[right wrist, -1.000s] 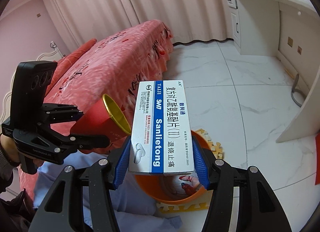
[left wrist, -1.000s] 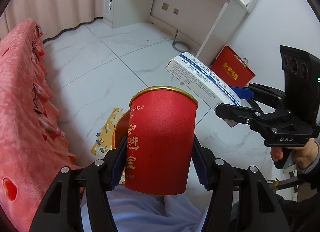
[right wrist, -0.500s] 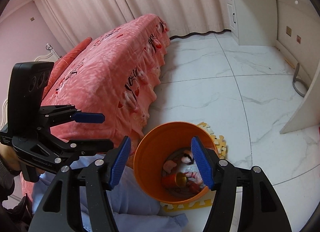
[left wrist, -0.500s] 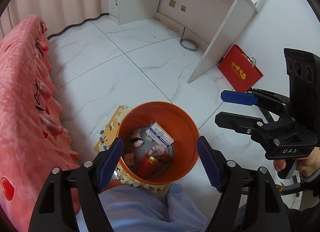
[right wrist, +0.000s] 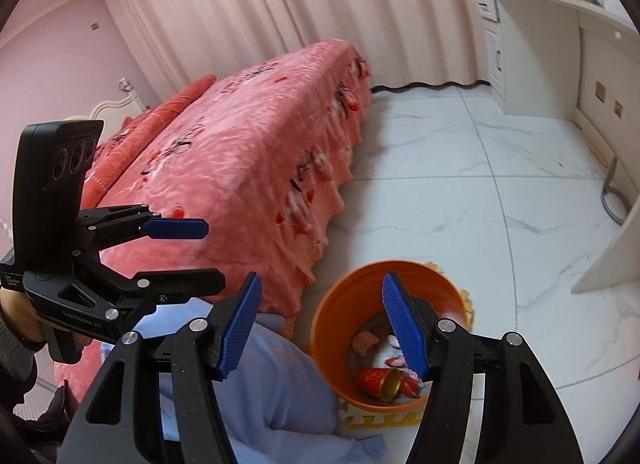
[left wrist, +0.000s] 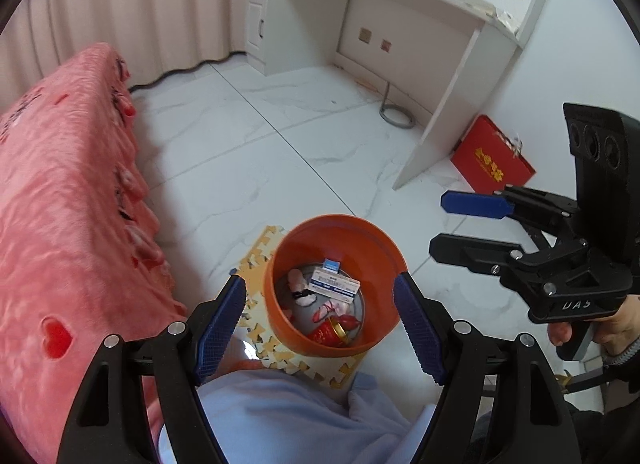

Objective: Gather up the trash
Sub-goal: 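Move both open tools back over the bed toward the purple cup, then grasp the purple cup with the right tool while the left tool grasps the wooden stick, then carry the wooden stick and purple cup over to the orange bucket, then open both tools to drop the stick and purple cup into the bucket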

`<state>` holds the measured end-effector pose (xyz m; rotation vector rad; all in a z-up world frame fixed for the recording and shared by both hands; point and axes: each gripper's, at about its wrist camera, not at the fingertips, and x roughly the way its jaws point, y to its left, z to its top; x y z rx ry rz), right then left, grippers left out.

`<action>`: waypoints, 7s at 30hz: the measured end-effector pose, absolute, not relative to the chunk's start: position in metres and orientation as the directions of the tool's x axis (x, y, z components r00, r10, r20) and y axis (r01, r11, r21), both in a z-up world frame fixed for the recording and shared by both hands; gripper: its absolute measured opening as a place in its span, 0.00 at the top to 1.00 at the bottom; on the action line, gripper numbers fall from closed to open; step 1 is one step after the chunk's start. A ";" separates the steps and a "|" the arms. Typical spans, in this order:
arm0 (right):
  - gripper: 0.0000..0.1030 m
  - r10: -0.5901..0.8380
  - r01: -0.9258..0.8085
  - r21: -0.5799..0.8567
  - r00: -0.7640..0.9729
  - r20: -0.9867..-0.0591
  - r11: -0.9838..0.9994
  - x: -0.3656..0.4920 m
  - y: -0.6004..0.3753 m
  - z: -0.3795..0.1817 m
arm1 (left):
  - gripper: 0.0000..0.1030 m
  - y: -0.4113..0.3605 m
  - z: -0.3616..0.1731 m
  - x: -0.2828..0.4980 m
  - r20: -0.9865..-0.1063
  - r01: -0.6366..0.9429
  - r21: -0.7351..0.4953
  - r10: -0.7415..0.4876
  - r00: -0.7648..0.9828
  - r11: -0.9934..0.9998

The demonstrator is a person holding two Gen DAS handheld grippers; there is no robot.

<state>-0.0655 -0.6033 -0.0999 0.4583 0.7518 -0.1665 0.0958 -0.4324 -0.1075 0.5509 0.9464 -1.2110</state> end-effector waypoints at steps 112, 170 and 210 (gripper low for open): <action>0.40 0.462 -0.432 0.231 0.568 -0.681 0.872 0.286 -0.206 -0.092 | 0.69 -0.014 -0.140 0.341 -0.871 0.805 -0.142 -0.459 0.174 0.576; 0.40 0.168 -0.033 0.226 0.776 -0.607 0.973 -0.050 -0.508 -0.024 | 0.70 -0.323 -0.063 0.085 -0.840 0.986 -0.066 -0.541 0.029 0.155; 0.35 0.037 0.331 0.321 0.642 -0.766 0.887 -0.060 -0.644 -0.167 | 0.53 -0.480 -0.168 0.090 -0.908 0.981 -0.170 -0.400 -0.121 0.089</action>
